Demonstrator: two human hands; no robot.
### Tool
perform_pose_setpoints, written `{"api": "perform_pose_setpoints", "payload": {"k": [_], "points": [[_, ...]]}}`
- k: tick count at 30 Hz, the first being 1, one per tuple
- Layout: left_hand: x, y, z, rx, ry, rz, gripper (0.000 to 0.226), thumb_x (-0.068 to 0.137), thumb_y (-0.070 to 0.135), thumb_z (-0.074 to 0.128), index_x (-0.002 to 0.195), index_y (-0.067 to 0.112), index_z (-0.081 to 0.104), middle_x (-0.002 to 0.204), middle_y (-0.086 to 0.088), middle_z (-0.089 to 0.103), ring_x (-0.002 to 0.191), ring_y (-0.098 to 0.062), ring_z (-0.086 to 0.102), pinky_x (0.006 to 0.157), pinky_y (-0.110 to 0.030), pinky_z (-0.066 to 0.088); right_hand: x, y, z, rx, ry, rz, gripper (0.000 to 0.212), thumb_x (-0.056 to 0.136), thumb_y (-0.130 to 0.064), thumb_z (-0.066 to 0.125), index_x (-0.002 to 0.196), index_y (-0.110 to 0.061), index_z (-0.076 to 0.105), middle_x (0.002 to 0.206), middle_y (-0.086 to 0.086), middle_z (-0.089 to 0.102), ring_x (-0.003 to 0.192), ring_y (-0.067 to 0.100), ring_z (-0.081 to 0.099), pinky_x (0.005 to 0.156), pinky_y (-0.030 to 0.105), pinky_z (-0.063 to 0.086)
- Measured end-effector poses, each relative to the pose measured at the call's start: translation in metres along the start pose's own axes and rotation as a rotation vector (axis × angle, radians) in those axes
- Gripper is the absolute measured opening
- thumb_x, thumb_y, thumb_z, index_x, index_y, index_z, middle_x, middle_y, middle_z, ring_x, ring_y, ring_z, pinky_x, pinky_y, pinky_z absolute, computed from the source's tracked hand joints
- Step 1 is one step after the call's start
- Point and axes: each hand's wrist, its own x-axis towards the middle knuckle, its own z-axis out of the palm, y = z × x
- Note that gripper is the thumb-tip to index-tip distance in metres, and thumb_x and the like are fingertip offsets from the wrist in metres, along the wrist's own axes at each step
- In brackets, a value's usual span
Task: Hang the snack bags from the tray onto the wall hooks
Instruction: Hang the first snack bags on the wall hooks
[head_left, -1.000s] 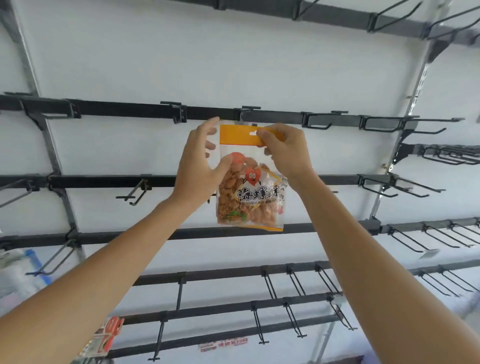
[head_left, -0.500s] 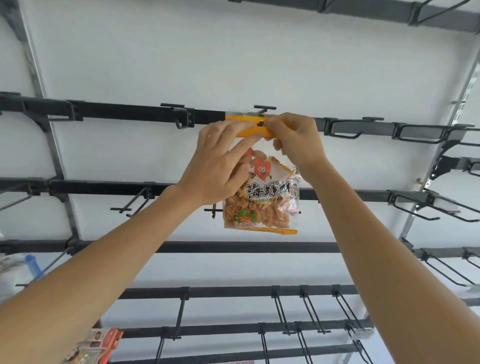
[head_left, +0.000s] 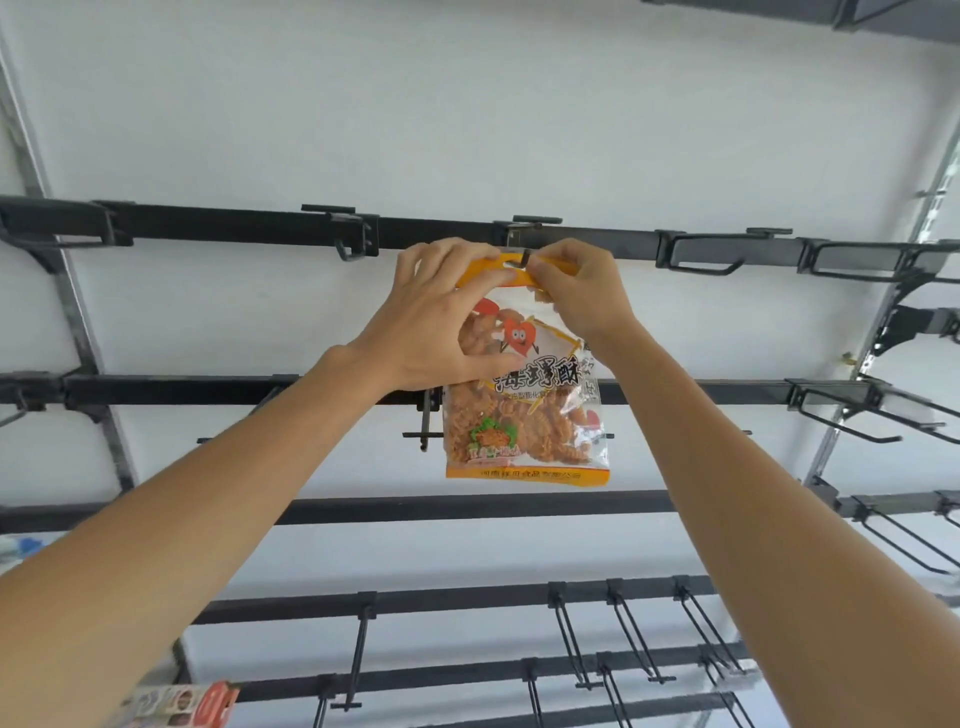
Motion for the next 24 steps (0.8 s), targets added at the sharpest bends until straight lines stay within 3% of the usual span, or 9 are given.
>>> {"api": "perform_pose_setpoints", "payload": {"k": [4,7,12,14,16,17,20,22,24], "points": [[0.002,-0.012,0.001,-0.048,-0.085,-0.027,0.107,0.066,0.095,0.039,0.146,0.024,0.042,0.15,-0.001,0.035,0.139,-0.023,0.026,0.114,-0.044,0.016,0.007,-0.002,0.007,-0.029,0.042,0.03,0.009,0.094,-0.014,0.061,0.093,-0.011,0.07,0.079,0.0,0.069,0.067,0.009,0.066,0.076,0.032,0.059],[0.001,-0.015,0.006,-0.054,-0.159,-0.067,0.122,0.057,0.1,0.037,0.152,0.023,0.032,0.156,-0.002,0.026,0.144,-0.024,0.017,0.118,-0.046,0.014,0.008,0.0,0.013,-0.052,0.107,0.006,0.011,0.095,-0.013,0.059,0.093,-0.01,0.07,0.081,0.001,0.07,0.065,0.007,0.065,0.076,0.035,0.06],[0.006,-0.018,0.009,-0.056,-0.176,-0.092,0.121,0.057,0.099,0.041,0.152,0.025,0.031,0.158,-0.003,0.022,0.146,-0.026,0.013,0.119,-0.049,0.011,0.003,0.004,0.019,-0.061,0.149,-0.066,0.012,0.095,-0.014,0.056,0.095,-0.014,0.067,0.08,-0.004,0.067,0.066,0.006,0.063,0.074,0.039,0.059],[0.007,-0.017,0.008,-0.05,-0.179,-0.094,0.119,0.058,0.098,0.04,0.152,0.025,0.032,0.159,-0.004,0.021,0.147,-0.027,0.011,0.119,-0.049,0.009,-0.001,0.002,0.014,-0.108,0.079,-0.065,0.014,0.092,-0.017,0.056,0.105,-0.014,0.062,0.088,0.0,0.067,0.077,0.014,0.065,0.069,0.029,0.056],[0.007,-0.016,0.009,-0.054,-0.175,-0.109,0.116,0.061,0.096,0.04,0.152,0.024,0.033,0.16,-0.005,0.02,0.148,-0.027,0.01,0.119,-0.05,0.007,-0.006,0.008,0.008,-0.165,-0.053,-0.031,0.03,0.089,-0.023,0.06,0.117,-0.014,0.052,0.098,0.002,0.064,0.085,0.015,0.061,0.065,0.016,0.047],[0.007,-0.015,0.01,-0.046,-0.167,-0.112,0.113,0.063,0.094,0.042,0.151,0.023,0.034,0.161,-0.005,0.02,0.148,-0.028,0.011,0.119,-0.05,0.006,-0.01,0.013,0.005,-0.176,-0.121,-0.018,0.041,0.086,-0.028,0.063,0.121,-0.015,0.047,0.103,0.002,0.062,0.091,0.014,0.06,0.069,0.016,0.047],[0.002,-0.019,0.018,0.082,-0.134,-0.045,0.098,0.074,0.075,0.061,0.15,0.018,0.038,0.162,-0.01,0.017,0.149,-0.032,0.011,0.121,-0.053,0.004,-0.022,0.03,-0.005,-0.234,-0.233,-0.034,0.074,0.07,-0.049,0.07,0.13,-0.023,0.036,0.123,-0.001,0.053,0.111,0.017,0.051,0.088,0.035,0.048],[-0.005,-0.024,0.023,0.167,-0.131,-0.008,0.092,0.078,0.066,0.066,0.151,0.017,0.037,0.165,-0.011,0.008,0.151,-0.032,0.008,0.121,-0.056,0.003,-0.026,0.036,-0.009,-0.354,-0.254,-0.021,0.088,0.069,-0.047,0.076,0.141,-0.025,0.03,0.132,0.004,0.044,0.116,0.023,0.05,0.092,0.041,0.047],[-0.009,-0.026,0.025,0.201,-0.128,-0.004,0.09,0.08,0.064,0.066,0.151,0.018,0.037,0.165,-0.011,0.005,0.152,-0.032,0.005,0.121,-0.057,0.003,-0.028,0.041,-0.009,-0.493,-0.228,0.007,0.089,0.076,-0.04,0.079,0.146,-0.02,0.027,0.136,0.01,0.041,0.119,0.026,0.052,0.092,0.042,0.047]]}}
